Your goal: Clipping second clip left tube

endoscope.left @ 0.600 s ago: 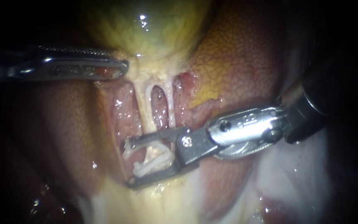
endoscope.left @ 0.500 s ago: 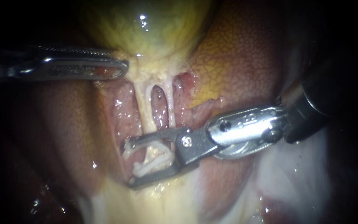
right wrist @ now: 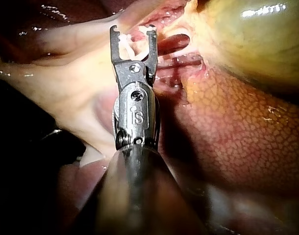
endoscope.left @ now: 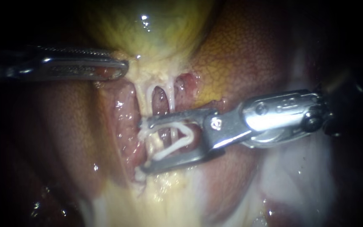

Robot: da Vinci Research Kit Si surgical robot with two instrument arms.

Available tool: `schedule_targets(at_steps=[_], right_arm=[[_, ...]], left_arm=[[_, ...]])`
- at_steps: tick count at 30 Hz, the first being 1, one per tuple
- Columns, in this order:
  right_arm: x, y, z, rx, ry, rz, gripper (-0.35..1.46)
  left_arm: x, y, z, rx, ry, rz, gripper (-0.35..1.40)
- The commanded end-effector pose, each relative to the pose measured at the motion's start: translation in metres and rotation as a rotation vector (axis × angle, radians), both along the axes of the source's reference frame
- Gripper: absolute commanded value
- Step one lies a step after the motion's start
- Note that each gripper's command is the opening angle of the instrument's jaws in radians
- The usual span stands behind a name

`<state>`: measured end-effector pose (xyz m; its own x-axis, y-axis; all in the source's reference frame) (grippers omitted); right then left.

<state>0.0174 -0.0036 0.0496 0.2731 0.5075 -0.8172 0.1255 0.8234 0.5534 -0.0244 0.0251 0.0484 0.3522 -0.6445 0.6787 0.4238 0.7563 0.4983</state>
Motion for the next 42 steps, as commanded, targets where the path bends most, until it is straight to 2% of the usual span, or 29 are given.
schedule_targets(at_steps=[1,7,17,28,36,42], right_arm=[[-0.0001,0.0,0.0001,-0.006,0.003,-0.003,0.41],[-0.0006,-0.0003,0.0011,0.005,-0.002,-0.002,0.41],[-0.0007,-0.0014,0.0051,0.018,-0.038,-0.01,0.41],[-0.0006,-0.0012,0.0082,0.041,-0.044,-0.011,0.41],[-0.0004,-0.0006,0.009,0.067,-0.045,-0.021,0.41],[0.0009,-0.0004,0.0091,0.135,0.022,-0.025,0.41]], left_arm=[[0.0,0.0,0.0,0.0,0.0,0.0,-0.35],[0.0001,0.0,0.0,0.0,0.0,0.0,-0.35],[0.0002,0.0,0.0,-0.001,0.001,-0.001,-0.35],[0.0002,0.0,0.0,-0.001,0.001,-0.001,-0.35],[0.0002,0.0,0.0,-0.002,0.001,-0.001,-0.35],[0.0002,0.0,0.0001,-0.002,0.001,-0.001,-0.35]])
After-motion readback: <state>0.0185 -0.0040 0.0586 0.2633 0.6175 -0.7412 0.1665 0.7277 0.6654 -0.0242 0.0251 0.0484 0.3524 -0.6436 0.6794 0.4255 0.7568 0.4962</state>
